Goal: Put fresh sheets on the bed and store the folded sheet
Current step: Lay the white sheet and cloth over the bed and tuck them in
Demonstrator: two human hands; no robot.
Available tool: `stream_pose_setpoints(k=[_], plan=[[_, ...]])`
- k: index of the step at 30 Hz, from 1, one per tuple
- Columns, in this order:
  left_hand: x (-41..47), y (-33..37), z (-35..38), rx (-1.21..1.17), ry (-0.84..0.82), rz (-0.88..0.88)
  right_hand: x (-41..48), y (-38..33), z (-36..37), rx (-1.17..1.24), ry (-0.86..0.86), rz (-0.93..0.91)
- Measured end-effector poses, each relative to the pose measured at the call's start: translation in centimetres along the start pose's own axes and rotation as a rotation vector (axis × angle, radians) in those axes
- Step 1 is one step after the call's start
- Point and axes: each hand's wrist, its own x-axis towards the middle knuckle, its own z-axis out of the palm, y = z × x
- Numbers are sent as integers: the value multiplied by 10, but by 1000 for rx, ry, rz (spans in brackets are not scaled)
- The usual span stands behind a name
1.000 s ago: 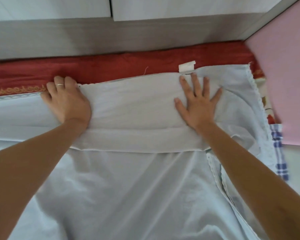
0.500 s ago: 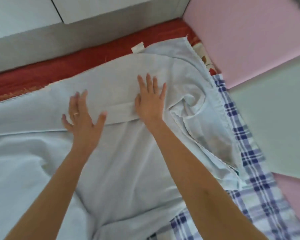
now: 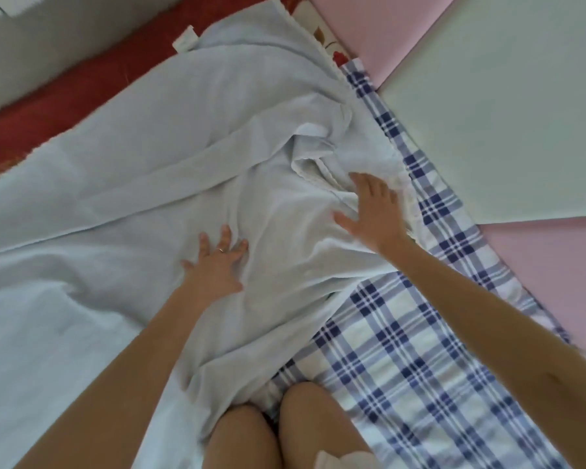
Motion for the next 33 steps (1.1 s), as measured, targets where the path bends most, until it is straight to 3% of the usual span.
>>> stream_pose_setpoints(k=[2,3,6,8,12,15,17,19,20,22,26,28,33], plan=[[1,-6,-3,33,-13,7,-19,-14,12,-104,-144,-36],[0,-5,-1,62,-17,20,-26,-10,20,-75,-160,49],[-3,-5,4,84,7,24,-16,8,24,242,-98,361],[-6,-3,10,82,20,20,-10,21,13,434,-45,413],[-17,-4,19,31,99,36,-6,43,-6,402,166,437],[-21,-19,29,-192,355,66,-1,35,3,271,151,586],[-25,-23,31,-366,517,25,-3,18,1,140,267,431],[-29,-38,22,-474,681,-105,9,-18,6,12,373,-20],[-30,-47,15,-480,754,-172,19,-40,8,-40,400,-206],[-29,-68,2,-417,852,-261,34,-79,11,-112,339,-371],[-20,-107,-23,-275,861,-376,75,-111,12,-215,95,-233],[-14,-124,-33,-167,928,-401,102,-115,2,-283,65,-126],[9,-148,-51,-4,1035,-446,148,-121,-25,-466,118,-253]])
